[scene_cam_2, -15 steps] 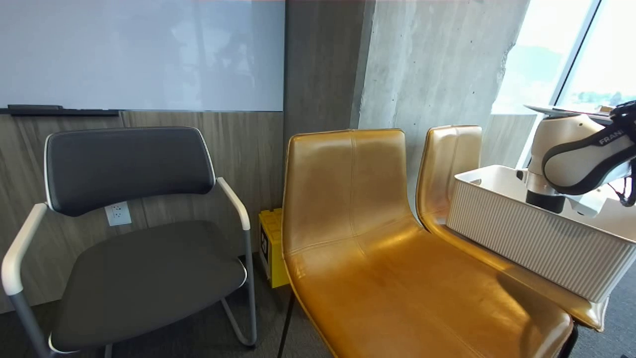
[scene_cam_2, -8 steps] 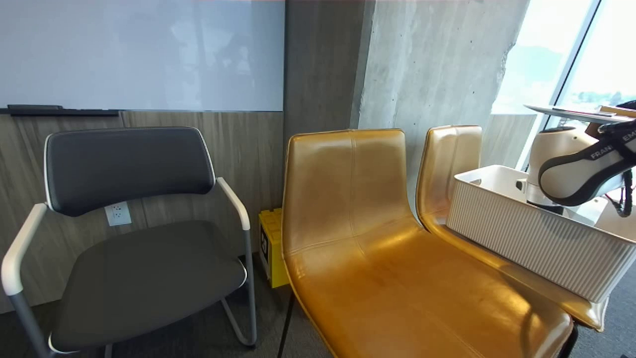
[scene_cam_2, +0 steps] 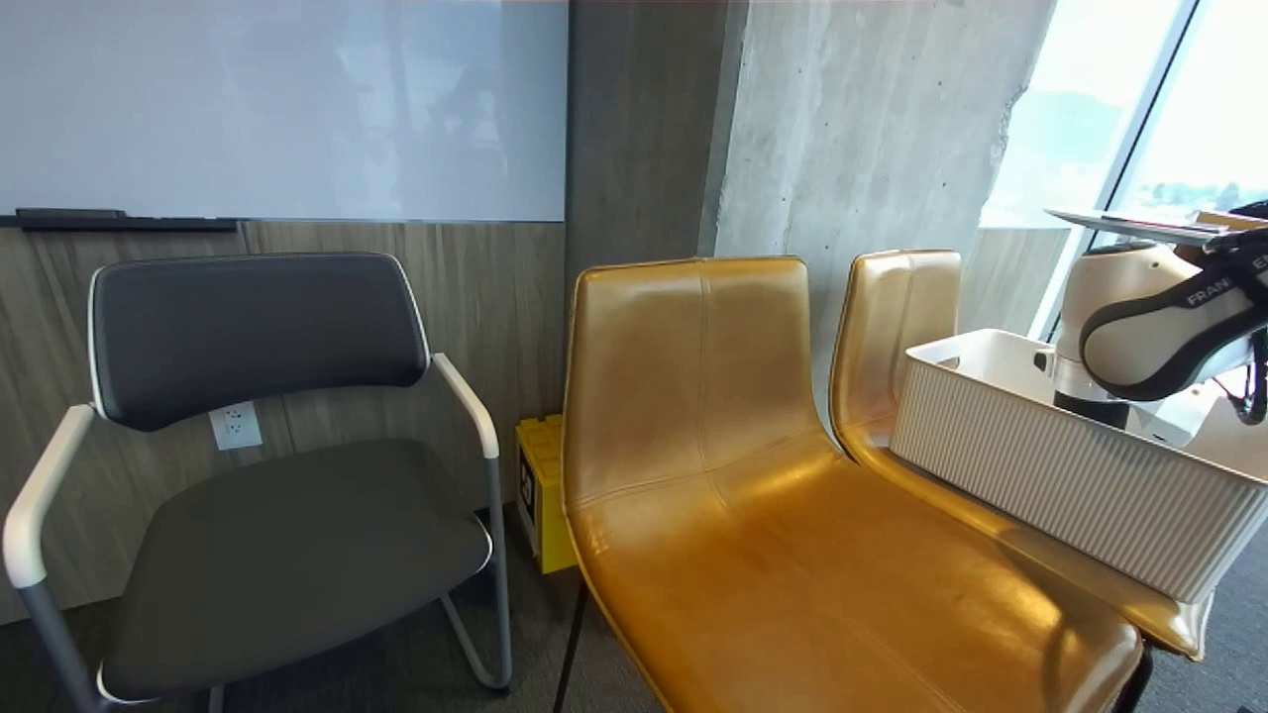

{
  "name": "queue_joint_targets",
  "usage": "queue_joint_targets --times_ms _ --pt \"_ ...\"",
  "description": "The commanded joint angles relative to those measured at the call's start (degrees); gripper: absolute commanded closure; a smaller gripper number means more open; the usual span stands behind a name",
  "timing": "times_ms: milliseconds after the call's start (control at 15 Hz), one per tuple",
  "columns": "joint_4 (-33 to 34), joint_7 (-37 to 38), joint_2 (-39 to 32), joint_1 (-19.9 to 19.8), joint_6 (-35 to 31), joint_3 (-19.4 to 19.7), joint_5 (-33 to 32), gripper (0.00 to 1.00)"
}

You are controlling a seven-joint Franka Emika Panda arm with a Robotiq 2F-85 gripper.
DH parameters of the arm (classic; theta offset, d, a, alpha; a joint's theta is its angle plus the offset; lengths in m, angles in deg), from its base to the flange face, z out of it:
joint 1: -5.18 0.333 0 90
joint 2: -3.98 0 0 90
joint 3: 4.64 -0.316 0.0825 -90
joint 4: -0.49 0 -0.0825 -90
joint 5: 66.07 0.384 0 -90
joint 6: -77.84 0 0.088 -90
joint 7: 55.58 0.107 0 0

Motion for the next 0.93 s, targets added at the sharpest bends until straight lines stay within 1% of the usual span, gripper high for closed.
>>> queue_joint_targets --times_ms 0,133,333,467,667,867 --pt "-3.85 -0.31 3.24 -0.31 0.64 -0.17 0.86 1.0" --pt "-6.08 -0.44 6.04 -0.04 1.07 -0.2 0.72 1.0" --pt "-11.56 -0.28 13.48 1.6 2.68 -0.02 -0.22 1.0" --pt "-14.38 -0.45 18.71 2.8 5.27 -0.22 -0.58 1.0" --pt "-15.37 -0.61 26.03 4.88 11.28 -0.3 -1.3 1.0" --pt "-13.41 -0.9 32.78 7.04 18.25 -0.55 -2.45 1.0"
